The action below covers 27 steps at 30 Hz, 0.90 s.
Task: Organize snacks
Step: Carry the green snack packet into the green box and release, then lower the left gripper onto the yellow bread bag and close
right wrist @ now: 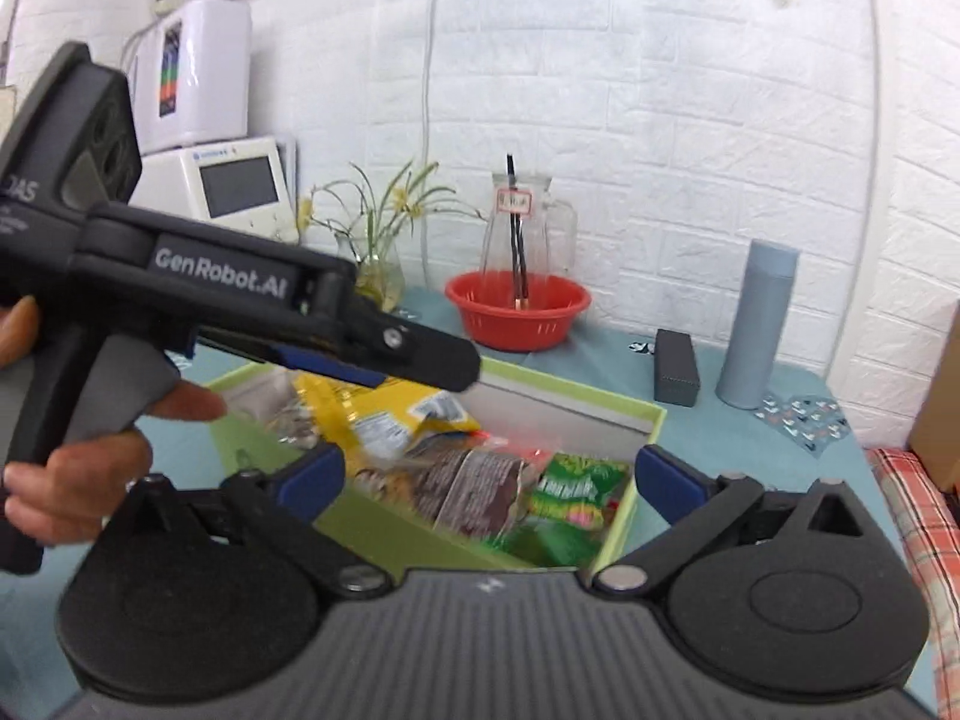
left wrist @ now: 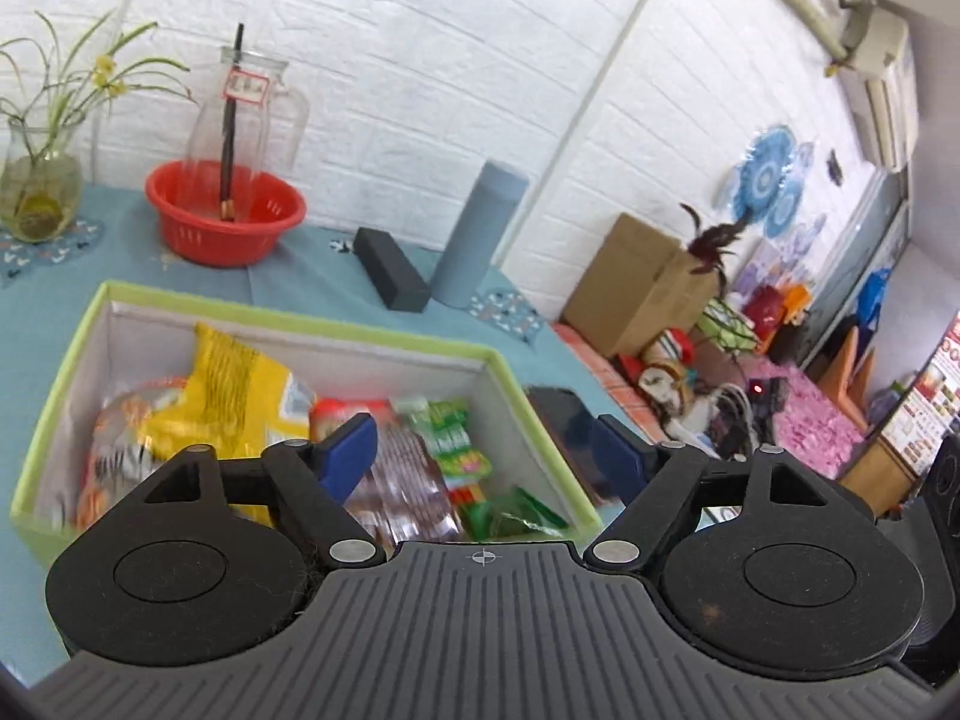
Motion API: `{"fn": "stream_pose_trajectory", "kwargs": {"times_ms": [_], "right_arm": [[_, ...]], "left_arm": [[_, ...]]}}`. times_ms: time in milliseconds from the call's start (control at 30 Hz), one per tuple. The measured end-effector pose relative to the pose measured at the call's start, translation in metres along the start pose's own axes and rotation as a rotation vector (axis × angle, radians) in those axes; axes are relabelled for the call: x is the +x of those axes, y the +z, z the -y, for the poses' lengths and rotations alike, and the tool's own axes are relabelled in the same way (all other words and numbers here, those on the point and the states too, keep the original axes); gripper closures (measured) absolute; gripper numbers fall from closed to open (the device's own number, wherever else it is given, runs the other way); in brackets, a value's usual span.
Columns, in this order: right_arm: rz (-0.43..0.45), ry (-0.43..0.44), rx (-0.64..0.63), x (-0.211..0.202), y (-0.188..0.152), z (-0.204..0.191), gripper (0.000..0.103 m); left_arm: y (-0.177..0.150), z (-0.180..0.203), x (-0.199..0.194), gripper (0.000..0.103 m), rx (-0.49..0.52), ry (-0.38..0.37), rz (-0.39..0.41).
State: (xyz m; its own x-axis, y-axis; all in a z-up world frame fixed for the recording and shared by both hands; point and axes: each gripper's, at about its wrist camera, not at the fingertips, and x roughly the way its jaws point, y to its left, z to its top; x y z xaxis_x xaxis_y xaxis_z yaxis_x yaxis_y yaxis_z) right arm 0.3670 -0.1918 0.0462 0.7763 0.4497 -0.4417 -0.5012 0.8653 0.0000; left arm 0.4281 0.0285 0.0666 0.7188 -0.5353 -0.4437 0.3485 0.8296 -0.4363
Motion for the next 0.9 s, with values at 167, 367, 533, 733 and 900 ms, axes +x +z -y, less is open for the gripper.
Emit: {"fn": "stream_pose_trajectory", "kwargs": {"times_ms": [167, 367, 533, 733, 900], "right_arm": [[-0.085, 0.003, 0.116, -0.041, -0.062, -0.017, 0.001], [-0.141, -0.026, 0.171, -0.062, -0.102, -0.026, 0.001], [-0.137, -0.046, 0.119, -0.048, -0.088, -0.008, 0.001], [-0.234, -0.004, 0.093, 0.012, -0.083, 0.012, 0.001], [-0.269, 0.009, 0.037, 0.017, -0.092, 0.004, 0.022]], "left_arm": [[-0.061, 0.014, -0.024, 0.034, -0.024, -0.036, -0.080], [-0.125, 0.027, -0.014, 0.036, -0.088, -0.058, -0.234], [-0.104, 0.046, 0.006, 0.036, -0.063, -0.074, -0.211], [-0.080, 0.047, 0.073, 0.049, -0.022, -0.031, -0.301], [-0.092, 0.050, 0.090, 0.069, 0.093, 0.033, -0.348]]}}
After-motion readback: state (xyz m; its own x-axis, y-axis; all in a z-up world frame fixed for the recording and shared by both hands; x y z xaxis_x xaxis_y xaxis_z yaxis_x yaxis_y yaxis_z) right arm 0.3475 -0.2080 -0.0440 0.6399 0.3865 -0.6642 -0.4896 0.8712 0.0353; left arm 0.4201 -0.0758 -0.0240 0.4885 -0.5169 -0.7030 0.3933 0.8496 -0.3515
